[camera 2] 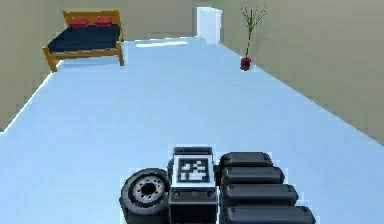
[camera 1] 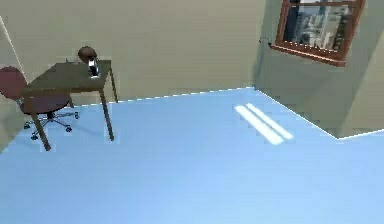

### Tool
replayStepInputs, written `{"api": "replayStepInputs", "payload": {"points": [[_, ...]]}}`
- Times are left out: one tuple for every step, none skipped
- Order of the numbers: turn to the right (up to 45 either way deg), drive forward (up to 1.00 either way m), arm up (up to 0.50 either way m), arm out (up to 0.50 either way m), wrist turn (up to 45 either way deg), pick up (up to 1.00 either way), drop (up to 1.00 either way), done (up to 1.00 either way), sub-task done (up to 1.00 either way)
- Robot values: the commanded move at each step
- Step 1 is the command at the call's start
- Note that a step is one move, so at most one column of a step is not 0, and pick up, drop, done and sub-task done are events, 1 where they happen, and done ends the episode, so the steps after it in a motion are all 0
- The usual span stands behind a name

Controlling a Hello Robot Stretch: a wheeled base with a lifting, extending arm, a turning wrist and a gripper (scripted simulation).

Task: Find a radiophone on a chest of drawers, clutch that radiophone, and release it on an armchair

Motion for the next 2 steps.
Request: {"api": "replayStepInputs", "payload": {"points": [[45.0, 0.0, 0.0, 0.0, 0.0, 0.0, 0.0, 0.0, 0.0], [21.0, 0.0, 0.0, 0.0, 0.0, 0.0, 0.0, 0.0, 0.0]]}}
